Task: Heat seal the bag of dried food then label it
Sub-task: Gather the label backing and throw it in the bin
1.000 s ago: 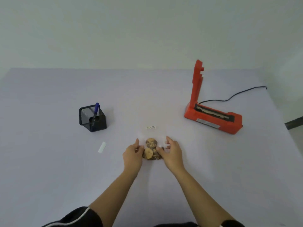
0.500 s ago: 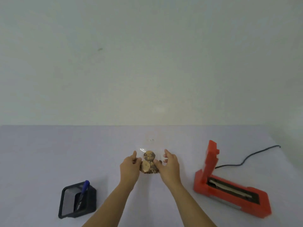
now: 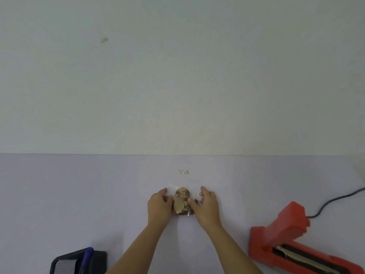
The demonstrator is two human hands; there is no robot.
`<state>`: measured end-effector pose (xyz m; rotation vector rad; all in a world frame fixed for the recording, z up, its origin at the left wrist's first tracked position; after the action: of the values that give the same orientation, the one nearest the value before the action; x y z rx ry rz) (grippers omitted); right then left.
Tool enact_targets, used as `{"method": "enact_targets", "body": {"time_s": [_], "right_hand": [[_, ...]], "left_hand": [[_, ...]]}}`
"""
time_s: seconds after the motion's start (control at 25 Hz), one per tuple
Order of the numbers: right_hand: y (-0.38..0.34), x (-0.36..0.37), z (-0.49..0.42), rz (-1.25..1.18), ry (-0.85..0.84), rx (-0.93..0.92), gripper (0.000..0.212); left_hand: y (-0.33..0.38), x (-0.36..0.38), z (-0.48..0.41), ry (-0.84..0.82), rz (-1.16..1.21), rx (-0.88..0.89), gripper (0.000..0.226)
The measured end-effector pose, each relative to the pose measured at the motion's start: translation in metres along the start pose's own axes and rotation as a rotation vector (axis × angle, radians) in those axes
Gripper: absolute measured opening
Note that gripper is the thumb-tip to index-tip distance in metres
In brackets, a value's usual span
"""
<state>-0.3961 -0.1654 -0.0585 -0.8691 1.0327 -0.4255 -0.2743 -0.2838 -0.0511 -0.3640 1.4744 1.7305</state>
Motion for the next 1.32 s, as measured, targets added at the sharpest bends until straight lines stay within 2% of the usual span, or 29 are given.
{"method": "enact_targets", "body": {"time_s": [0.2,0.36,0.44,0.52,0.64,0.72,0.8,0.92,1.08,1.2,1.32], "right_hand": [[-0.002,-0.012,0.007,0.255,0.013,-0.076,0.062],[-0.015,-0.019,0.067,0.437,0.113,-0.296,0.044],[-0.014,-0.004,0.103,0.46,0.104,-0.407,0.031],[-0.008,0.015,0.128,0.467,0.043,-0.484,0.027],[0.004,0.044,0.151,0.526,-0.097,-0.568,0.048],[0.016,0.056,0.157,0.608,-0.17,-0.579,0.07],[0.025,0.06,0.158,0.65,-0.188,-0.578,0.08],[0.028,0.062,0.157,0.663,-0.186,-0.594,0.078],[0.033,0.064,0.156,0.679,-0.141,-0.584,0.068],[0.032,0.062,0.155,0.681,-0.052,-0.603,0.061],[0.032,0.062,0.155,0.666,-0.036,-0.605,0.06]], "left_hand": [[0.019,-0.017,0.019,-0.012,-0.159,0.137,0.04],[0.028,-0.083,0.077,0.16,-0.127,0.305,0.054],[0.007,-0.125,0.1,0.264,-0.235,0.308,0.058],[-0.028,-0.16,0.114,0.303,-0.416,0.182,0.069],[-0.087,-0.186,0.12,0.186,-0.479,-0.105,0.091],[-0.106,-0.182,0.117,0.114,-0.407,-0.14,0.093],[-0.108,-0.18,0.11,0.143,-0.341,-0.095,0.087],[-0.085,-0.172,0.085,0.172,-0.277,-0.019,0.083],[-0.014,-0.138,0.032,0.168,-0.21,0.161,0.083],[0.034,-0.105,-0.014,0.137,-0.231,0.261,0.081],[0.057,-0.081,-0.051,0.136,-0.27,0.302,0.079]]}}
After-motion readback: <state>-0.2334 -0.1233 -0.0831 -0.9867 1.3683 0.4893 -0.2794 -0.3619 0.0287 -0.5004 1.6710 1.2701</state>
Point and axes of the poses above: each hand's wrist, its own z-axis away from the middle knuckle, its own x-axis out of the palm, y = z × x, the point moved 7 cm from there along -z, towards the middle knuckle, and after that the axes turned 12 degrees about y, right-handed, at the moved point
